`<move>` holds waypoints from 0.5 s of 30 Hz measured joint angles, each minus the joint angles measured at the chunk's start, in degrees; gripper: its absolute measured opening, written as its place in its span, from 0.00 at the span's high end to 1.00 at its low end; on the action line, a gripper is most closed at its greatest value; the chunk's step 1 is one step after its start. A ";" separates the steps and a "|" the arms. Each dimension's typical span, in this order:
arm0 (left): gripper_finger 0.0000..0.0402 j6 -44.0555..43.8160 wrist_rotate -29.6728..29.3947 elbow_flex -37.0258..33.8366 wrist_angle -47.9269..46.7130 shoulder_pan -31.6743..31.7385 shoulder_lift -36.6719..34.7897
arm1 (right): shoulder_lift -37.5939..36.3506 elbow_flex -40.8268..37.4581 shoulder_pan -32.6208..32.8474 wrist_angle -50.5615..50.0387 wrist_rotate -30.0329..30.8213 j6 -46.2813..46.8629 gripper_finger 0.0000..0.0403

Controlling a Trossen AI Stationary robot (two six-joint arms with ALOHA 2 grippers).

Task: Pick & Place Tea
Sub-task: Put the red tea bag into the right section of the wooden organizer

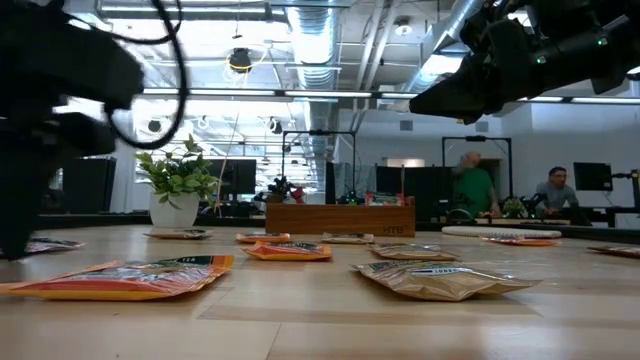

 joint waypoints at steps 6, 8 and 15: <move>0.63 0.04 -3.64 0.02 0.40 1.20 0.13 | 0.00 0.00 0.02 -0.02 0.00 0.06 0.81; 0.63 0.20 -3.68 0.13 0.30 1.50 0.13 | 0.00 0.00 0.02 0.00 0.00 0.36 0.81; 0.63 1.57 -4.33 2.82 -2.13 1.59 0.19 | 0.00 0.00 0.02 -0.02 0.00 0.47 0.81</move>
